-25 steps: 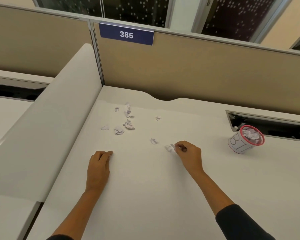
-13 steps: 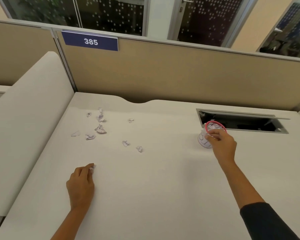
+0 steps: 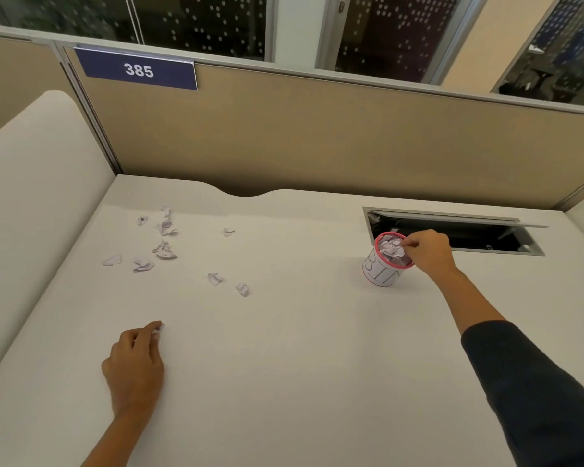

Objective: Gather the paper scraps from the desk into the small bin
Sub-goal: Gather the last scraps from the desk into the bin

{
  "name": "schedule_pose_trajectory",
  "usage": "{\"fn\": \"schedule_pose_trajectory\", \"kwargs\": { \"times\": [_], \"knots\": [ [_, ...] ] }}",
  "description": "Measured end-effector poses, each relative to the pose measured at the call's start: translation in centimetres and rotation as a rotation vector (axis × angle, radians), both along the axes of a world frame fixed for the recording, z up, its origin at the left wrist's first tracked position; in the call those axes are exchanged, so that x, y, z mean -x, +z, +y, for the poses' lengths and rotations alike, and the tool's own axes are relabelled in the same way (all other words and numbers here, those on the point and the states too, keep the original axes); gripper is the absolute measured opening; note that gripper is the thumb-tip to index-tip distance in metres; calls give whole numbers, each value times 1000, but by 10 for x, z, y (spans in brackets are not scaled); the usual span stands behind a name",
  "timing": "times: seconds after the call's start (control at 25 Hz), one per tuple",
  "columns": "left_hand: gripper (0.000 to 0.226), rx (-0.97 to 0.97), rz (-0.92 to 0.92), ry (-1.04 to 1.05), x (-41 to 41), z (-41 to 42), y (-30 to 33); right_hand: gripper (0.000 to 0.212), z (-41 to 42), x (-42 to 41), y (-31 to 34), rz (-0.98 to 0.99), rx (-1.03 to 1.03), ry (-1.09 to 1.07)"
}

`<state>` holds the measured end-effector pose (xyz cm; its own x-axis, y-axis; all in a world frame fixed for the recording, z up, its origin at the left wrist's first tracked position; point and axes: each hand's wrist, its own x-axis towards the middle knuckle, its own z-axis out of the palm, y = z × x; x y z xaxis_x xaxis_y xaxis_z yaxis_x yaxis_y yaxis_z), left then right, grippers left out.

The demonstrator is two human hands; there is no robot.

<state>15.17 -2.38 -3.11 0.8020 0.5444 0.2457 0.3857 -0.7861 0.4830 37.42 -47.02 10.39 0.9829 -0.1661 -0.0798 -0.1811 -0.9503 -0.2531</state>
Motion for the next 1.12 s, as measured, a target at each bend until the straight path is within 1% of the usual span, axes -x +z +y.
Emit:
{"fn": "schedule_pose_trajectory", "kwargs": {
  "times": [0.08, 0.16, 0.32, 0.4, 0.44, 0.48, 0.56, 0.68, 0.76, 0.8, 0.92, 1.04, 1.08, 1.12],
  "knots": [
    [21, 1, -6, 1, 0, 0, 0, 23, -1, -2, 5, -19, -37, -7],
    [21, -4, -12, -3, 0, 0, 0, 21, -4, 0, 12, -136, -85, -31],
    [21, 1, -26, -6, 0, 1, -2, 19, 0, 8, 32, -402, -271, -144],
    [21, 9, -35, -7, 0, 2, -3, 19, 20, 16, 36, -494, -304, -137],
    [20, 16, -35, -7, 0, 2, -3, 18, 37, 21, 33, -507, -314, -108],
    [20, 22, -34, -6, 0, 2, -3, 18, 57, 27, 27, -490, -342, -64],
    [20, 35, -29, -6, 0, 2, -3, 16, 104, 42, 3, -385, -446, 56],
    [21, 59, -27, -9, 0, 2, -2, 19, 173, 65, -42, -128, -534, 209],
    [21, 66, -31, -18, 0, 2, -1, 29, 212, 77, -68, 78, -513, 244],
    [20, 65, -34, -25, 1, 2, 0, 34, 229, 80, -77, 146, -475, 267],
    [18, 66, -46, -49, 0, 3, 2, 40, 270, 80, -89, 215, -436, 337],
    [19, 85, -34, -55, 0, 4, 4, 60, 302, 69, -89, 252, -363, 416],
    [19, 92, -30, -55, 0, 3, 4, 60, 310, 66, -90, 255, -315, 449],
    [19, 99, -29, -55, 1, 3, 4, 54, 316, 65, -92, 237, -274, 484]
  ]
}}
